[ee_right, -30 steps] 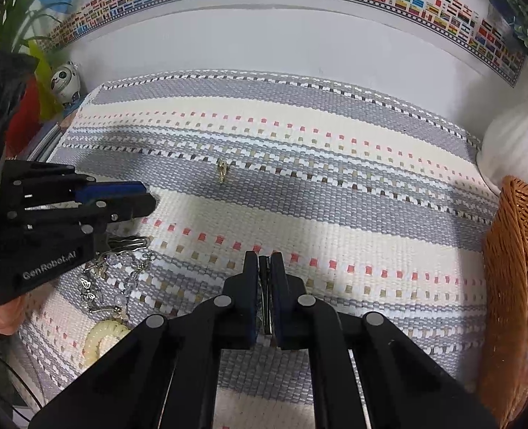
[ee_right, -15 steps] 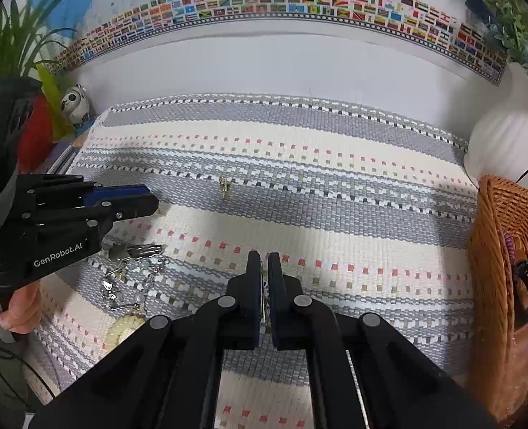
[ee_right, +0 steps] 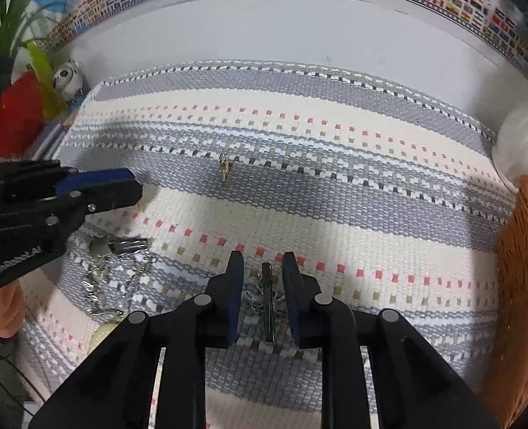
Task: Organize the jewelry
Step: 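Carry the stud earring and cross pendant over the wicker basket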
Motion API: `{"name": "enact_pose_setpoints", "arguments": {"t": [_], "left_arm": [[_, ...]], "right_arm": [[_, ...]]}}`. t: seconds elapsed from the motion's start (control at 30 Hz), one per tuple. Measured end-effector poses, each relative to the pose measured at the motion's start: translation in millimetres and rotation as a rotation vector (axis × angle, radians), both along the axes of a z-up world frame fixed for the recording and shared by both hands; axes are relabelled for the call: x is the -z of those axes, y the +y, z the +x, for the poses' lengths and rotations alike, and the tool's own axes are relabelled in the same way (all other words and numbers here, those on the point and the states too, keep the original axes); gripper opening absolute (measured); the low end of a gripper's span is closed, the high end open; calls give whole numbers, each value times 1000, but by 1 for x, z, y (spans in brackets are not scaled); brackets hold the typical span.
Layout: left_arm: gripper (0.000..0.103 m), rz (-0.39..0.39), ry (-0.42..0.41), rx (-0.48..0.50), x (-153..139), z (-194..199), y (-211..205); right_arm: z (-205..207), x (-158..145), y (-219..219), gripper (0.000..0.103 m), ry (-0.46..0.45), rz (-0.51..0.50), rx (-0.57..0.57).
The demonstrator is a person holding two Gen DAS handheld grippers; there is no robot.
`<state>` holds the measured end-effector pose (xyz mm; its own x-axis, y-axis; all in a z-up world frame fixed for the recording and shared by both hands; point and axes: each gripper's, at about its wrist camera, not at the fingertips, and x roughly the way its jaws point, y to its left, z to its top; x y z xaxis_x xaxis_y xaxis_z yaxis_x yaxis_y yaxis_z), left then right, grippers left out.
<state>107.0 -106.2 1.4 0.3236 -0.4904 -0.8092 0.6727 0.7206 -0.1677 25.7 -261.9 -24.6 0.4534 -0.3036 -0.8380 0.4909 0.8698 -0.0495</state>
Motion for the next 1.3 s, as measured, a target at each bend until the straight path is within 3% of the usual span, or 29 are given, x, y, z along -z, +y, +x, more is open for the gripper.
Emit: {"name": "enact_pose_setpoints", "arguments": {"t": [0.03, 0.33, 0.6, 0.93, 1.13, 1.3], "left_arm": [[10, -1, 1, 1, 0, 0, 0], [10, -21, -6, 13, -8, -8, -2], [10, -62, -50, 75, -49, -46, -19], [10, -67, -115, 154, -95, -91, -76], [10, -65, -145, 254, -112, -128, -138], [10, -89, -95, 339, -115, -146, -192]], "right_arm": [[2, 1, 3, 8, 14, -30, 0], [-20, -22, 10, 6, -63, -22, 22], [-70, -75, 18, 5, -189, -5, 50], [-149, -120, 23, 5, -278, -79, 101], [-217, -142, 3, 5, -310, -135, 213], [-261, -140, -27, 5, -304, -145, 300]]}}
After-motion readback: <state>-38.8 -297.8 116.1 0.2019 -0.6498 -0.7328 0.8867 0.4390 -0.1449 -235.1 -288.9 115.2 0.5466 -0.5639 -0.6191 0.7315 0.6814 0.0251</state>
